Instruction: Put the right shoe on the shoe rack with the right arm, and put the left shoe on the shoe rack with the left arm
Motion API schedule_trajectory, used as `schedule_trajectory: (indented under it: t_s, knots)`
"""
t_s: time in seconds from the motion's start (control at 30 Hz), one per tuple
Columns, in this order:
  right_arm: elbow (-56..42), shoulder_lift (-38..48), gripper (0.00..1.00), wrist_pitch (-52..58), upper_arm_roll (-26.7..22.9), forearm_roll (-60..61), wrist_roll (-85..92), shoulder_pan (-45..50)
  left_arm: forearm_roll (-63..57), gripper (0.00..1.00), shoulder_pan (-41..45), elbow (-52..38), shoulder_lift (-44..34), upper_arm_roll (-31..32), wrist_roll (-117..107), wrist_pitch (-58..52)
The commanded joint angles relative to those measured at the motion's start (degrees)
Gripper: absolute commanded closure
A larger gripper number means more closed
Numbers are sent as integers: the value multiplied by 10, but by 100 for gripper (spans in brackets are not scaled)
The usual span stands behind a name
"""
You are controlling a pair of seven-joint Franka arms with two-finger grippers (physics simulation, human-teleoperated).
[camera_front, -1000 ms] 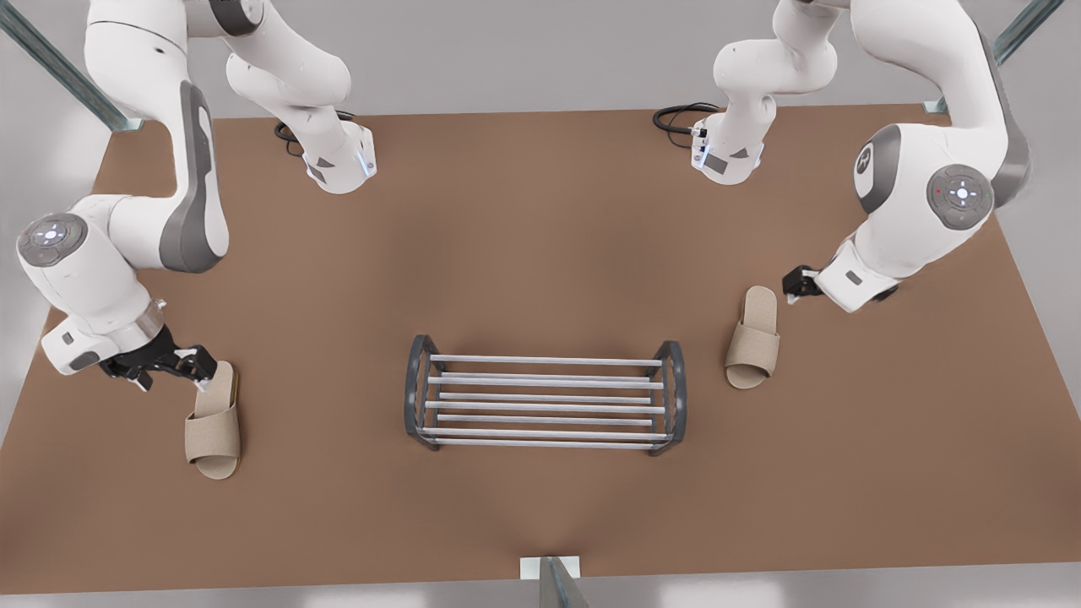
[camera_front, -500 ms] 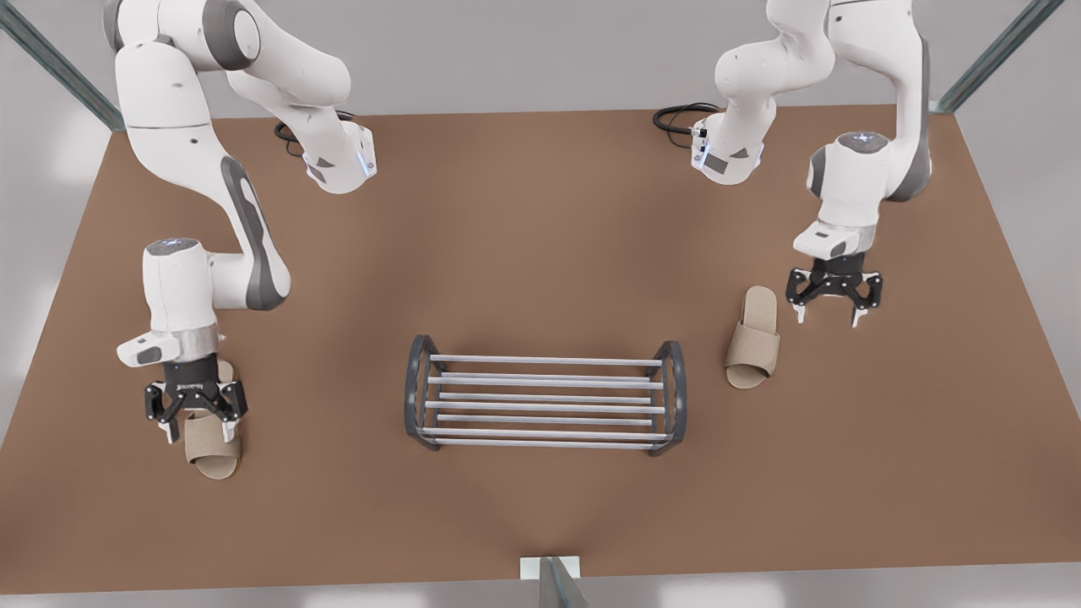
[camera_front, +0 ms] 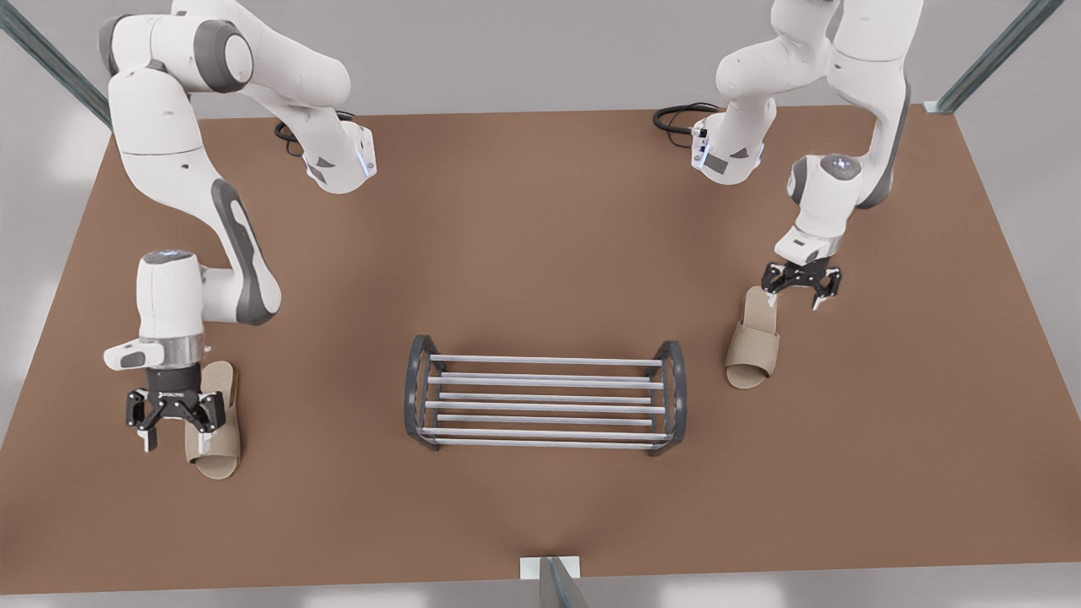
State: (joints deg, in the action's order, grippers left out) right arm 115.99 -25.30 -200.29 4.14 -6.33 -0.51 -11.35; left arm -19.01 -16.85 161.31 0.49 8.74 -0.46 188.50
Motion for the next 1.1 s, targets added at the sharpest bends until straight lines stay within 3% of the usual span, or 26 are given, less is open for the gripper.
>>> schedule_trajectory:
  t_s: [0.0, 0.17, 0.33, 0.37, 0.43, 0.47, 0.83, 1.07]
  knots:
    - [12, 3, 0, -6, 13, 1, -31, -9, 0, 1, 1, 8, 11, -1, -9, 54]
    - [61, -23, 0, -7, 14, -4, -22, -125, 0, 1, -17, 26, 15, -1, -9, 55]
    - [206, 38, 0, -8, 17, -24, -19, -155, -2, 1, -7, -7, 71, -1, -9, 73]
    - [205, 25, 0, -8, 18, -105, -19, -204, -3, 1, -7, -15, 79, -1, -9, 76]
    - [201, -4, 0, -8, 83, -191, -19, -315, -55, 1, -30, -15, 83, -4, -2, 89]
    - [201, -13, 0, -8, 86, -220, -19, -328, -60, 1, -34, -21, 94, -4, -2, 90]
    - [186, -60, 0, -8, 92, -242, -13, -299, -108, 1, -41, -93, 185, -6, -2, 116]
    - [155, -80, 0, -8, 92, -312, -10, -369, -111, 1, -42, -126, 211, -5, -2, 116]
